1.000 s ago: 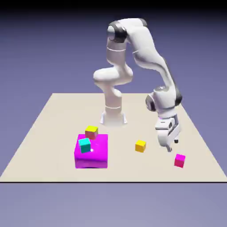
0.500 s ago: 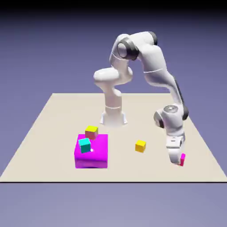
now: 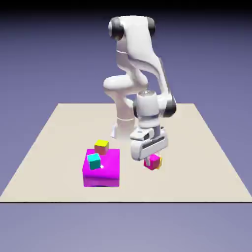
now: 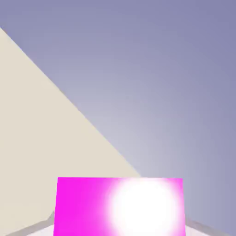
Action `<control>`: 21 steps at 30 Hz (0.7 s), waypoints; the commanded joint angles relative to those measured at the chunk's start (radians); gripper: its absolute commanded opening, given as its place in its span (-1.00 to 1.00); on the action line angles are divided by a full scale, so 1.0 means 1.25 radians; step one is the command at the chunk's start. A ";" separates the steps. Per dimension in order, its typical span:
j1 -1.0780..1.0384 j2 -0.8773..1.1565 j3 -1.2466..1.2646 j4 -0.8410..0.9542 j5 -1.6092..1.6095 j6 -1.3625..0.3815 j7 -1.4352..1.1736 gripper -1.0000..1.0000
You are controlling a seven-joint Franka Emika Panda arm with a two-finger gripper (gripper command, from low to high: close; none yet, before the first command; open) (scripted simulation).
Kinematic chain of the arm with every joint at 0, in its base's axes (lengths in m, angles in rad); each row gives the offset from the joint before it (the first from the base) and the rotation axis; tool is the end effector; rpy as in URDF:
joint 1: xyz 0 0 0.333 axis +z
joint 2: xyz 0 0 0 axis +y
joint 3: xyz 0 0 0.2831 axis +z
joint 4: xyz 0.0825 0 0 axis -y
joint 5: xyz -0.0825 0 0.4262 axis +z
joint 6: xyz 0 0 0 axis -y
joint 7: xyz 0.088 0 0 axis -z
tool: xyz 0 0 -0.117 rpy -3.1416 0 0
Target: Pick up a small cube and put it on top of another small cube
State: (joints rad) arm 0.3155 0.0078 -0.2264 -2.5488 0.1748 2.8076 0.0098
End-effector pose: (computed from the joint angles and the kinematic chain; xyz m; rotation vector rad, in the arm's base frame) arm 0.5013 0.0368 0.2139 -3.0281 0.1188 -0.3755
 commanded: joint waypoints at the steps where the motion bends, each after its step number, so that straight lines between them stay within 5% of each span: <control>1: 0.005 -0.022 -0.031 -0.008 -0.011 -0.012 0.003 -1.00; 11: -0.063 -0.240 -0.317 -0.088 -0.118 -0.139 0.033 -1.00; 21: -0.048 -0.054 -0.272 -0.078 0.195 -0.010 -0.199 -1.00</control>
State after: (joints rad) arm 0.2590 -0.0602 -0.5666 -2.6467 0.4182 2.7936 -0.2385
